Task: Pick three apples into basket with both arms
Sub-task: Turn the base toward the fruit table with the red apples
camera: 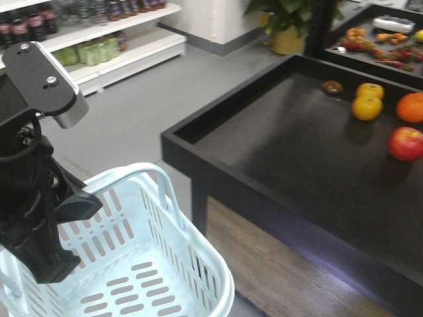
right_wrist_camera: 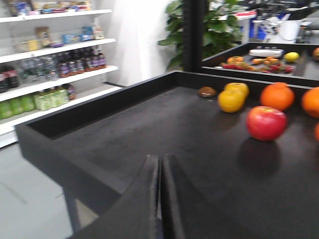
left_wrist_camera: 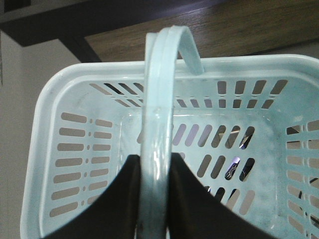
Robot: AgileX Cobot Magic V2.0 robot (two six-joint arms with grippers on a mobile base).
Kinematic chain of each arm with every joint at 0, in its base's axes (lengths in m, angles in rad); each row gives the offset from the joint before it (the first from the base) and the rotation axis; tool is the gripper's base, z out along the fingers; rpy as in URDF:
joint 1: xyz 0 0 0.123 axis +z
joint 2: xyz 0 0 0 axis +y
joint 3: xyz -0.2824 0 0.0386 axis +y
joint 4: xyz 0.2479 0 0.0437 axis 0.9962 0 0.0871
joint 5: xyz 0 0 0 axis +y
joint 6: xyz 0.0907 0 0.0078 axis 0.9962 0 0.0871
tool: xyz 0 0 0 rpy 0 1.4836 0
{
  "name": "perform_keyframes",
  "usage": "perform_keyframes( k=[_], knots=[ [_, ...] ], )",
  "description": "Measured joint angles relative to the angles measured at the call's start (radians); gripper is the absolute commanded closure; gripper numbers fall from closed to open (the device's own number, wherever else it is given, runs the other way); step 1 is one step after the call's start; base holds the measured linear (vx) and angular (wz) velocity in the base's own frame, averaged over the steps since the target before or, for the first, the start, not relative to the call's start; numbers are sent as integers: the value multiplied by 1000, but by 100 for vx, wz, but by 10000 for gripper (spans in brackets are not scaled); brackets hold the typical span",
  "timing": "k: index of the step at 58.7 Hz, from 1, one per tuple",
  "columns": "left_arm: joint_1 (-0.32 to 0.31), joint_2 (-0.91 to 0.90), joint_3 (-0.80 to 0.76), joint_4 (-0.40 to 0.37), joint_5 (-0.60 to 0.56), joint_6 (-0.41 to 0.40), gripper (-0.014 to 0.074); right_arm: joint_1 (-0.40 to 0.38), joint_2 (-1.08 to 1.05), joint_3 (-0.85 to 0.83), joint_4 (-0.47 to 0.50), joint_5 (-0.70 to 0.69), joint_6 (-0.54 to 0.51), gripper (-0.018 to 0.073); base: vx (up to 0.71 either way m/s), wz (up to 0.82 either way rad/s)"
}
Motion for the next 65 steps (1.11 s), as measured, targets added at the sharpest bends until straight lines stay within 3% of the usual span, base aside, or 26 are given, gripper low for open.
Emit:
perform_keyframes(
  k=[40,65],
  knots=[
    [0,0,0,0,0,0,603,0,0,0,0,0,0,564,6,-49],
    [0,0,0,-7,0,0,603,0,0,0,0,0,0,564,0,-28]
  ],
)
